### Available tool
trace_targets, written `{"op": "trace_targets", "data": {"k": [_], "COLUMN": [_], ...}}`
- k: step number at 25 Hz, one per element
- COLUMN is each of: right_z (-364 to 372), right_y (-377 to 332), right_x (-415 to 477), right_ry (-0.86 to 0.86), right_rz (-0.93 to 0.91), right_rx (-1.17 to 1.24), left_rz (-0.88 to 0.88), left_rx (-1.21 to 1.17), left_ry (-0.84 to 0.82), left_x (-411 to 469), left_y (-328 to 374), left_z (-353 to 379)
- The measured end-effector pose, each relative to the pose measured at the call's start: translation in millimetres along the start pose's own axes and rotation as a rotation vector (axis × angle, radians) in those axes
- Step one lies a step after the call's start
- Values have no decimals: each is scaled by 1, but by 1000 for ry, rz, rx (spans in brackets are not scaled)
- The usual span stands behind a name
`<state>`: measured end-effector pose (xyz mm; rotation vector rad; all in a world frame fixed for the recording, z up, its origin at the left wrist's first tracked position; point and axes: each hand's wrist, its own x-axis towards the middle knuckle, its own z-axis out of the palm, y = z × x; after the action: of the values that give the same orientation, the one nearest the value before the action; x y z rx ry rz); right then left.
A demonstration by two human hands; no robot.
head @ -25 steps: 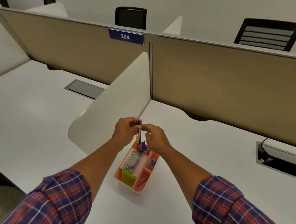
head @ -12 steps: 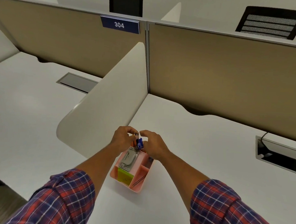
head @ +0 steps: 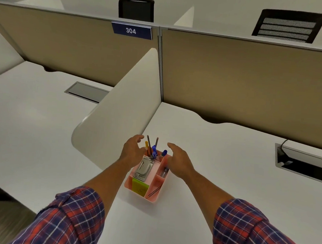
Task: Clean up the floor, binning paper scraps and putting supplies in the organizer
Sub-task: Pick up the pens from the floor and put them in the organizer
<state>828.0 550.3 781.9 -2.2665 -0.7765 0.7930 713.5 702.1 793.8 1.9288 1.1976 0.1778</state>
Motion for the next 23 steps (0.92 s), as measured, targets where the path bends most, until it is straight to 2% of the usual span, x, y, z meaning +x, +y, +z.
{"op": "trace_targets", "data": {"k": [5,7,10,19,23], "right_z": [-9,-11,-9,16,34], "right_y": [16,23,33,44,68], "right_x": [-44,-72,-125,-325,-412], "right_ry": [97,126,171,336,385], "right_rz": [13,17,2,-15,33], "right_rx": [-95,-128,-171,-252,-275], "left_rz": [57,132,275,490,561], "left_rx": [173,238,266,454,492], "left_ry": [41,48,20,-105,-184], "left_x": [-44,-73,-125,-303,-380], "left_y": [2,1,-3,-33,-48], "left_z": [3,6,11,22,34]}}
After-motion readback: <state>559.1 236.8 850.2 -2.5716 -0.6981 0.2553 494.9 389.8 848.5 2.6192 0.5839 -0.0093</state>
